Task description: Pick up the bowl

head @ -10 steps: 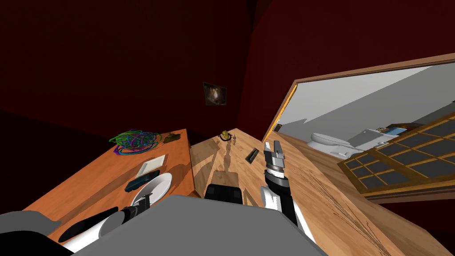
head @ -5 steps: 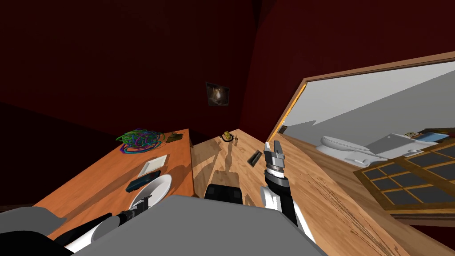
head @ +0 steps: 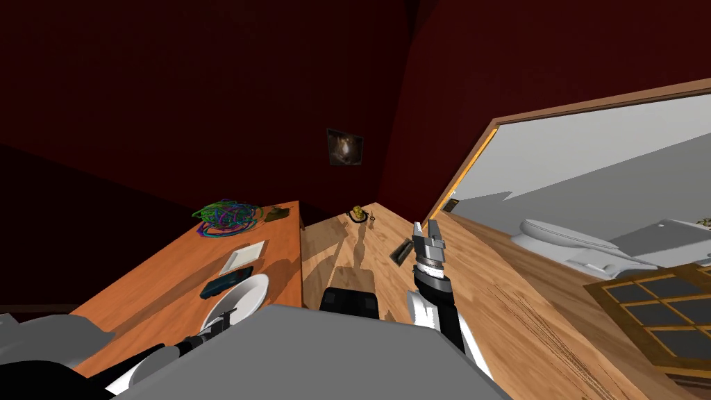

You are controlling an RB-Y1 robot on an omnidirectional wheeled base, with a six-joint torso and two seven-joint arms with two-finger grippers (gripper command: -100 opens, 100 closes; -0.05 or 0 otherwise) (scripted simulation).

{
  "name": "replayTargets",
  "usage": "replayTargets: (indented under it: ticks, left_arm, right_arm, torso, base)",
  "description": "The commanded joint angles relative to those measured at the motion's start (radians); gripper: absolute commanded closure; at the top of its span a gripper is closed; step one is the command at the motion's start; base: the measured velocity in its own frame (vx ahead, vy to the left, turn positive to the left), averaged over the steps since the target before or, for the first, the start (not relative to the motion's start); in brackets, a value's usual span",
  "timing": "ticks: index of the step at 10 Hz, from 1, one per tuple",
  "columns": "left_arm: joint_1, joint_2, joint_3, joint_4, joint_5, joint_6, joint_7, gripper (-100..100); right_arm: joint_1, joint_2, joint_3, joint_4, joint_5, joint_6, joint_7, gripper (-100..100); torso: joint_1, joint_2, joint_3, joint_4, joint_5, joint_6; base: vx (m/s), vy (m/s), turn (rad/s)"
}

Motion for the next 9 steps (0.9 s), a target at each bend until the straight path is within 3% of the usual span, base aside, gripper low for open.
replayTargets:
  ticks: [1, 4, 5, 6, 9]
  left_arm:
    - [0.001, -0.007, 0.012, 0.005, 0.014, 0.003, -0.050, -100]
    - [0.000, -0.024, 0.033, 0.017, 0.039, 0.007, -0.129, -100]
    - [0.000, -0.024, 0.033, 0.017, 0.039, 0.007, -0.135, -100]
    - [-0.001, -0.041, 0.054, 0.029, 0.064, 0.010, -0.176, -100]
    - [-0.001, -0.058, 0.075, 0.041, 0.089, 0.014, -0.260, -100]
  right_arm:
    - [0.000, 0.000, 0.000, 0.000, 0.000, 0.000, 0.000, 0]
    - [0.000, 0.000, 0.000, 0.000, 0.000, 0.000, 0.000, 0]
    - [0.000, 0.000, 0.000, 0.000, 0.000, 0.000, 0.000, 0]
    - [0.000, 0.000, 0.000, 0.000, 0.000, 0.000, 0.000, 0]
    - [0.000, 0.000, 0.000, 0.000, 0.000, 0.000, 0.000, 0]
  torso:
    - [0.000, 0.000, 0.000, 0.000, 0.000, 0.000]
    - [0.001, 0.000, 0.000, 0.000, 0.000, 0.000]
    - [0.001, 0.000, 0.000, 0.000, 0.000, 0.001]
    - [0.001, 0.002, 0.001, 0.000, 0.000, 0.001]
    - [0.001, -0.001, 0.000, 0.000, 0.000, 0.000]
  base:
    - [0.081, -0.009, 0.070]
    - [0.066, 0.002, 0.080]
    - [0.033, 0.003, -0.020]
    - [0.075, 0.005, 0.140]
    - [0.086, 0.001, 0.112]
